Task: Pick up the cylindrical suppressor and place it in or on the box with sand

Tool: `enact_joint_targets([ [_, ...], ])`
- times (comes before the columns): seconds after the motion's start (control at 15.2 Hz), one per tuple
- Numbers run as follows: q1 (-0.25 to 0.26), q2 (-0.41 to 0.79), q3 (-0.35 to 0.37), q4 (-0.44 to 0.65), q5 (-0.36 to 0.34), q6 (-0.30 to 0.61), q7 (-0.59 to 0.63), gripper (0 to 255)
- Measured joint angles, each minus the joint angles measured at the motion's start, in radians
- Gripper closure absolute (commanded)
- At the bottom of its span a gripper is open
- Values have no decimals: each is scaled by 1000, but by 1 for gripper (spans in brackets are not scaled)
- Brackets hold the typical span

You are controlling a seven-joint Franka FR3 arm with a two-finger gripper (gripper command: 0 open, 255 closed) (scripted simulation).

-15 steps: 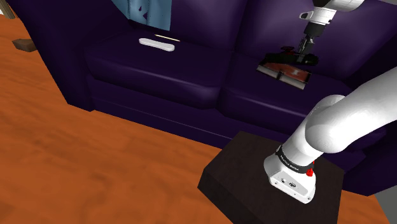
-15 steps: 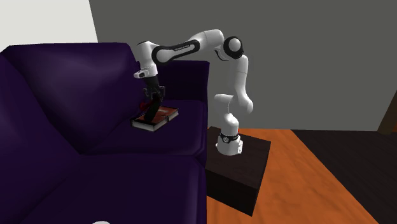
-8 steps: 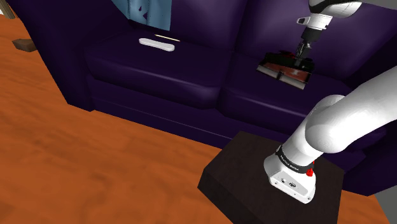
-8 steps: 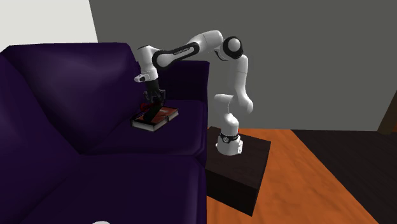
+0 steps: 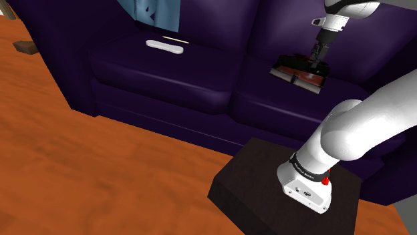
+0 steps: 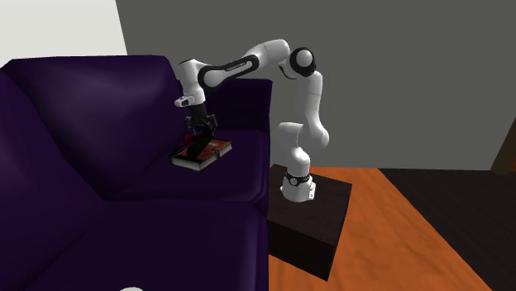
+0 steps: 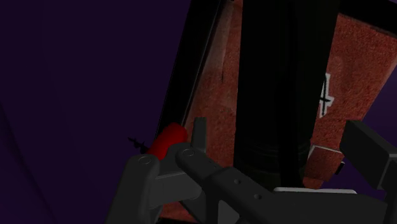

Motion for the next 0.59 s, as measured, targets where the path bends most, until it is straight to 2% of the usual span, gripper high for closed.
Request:
enact_joint_targets([
  [0.13, 0, 0, 0, 0, 0, 0, 0, 0],
  [0.4, 10, 12, 9, 100, 17, -90, -12, 0],
  [0.59, 12, 12, 15, 129, 20, -119, -12, 0],
])
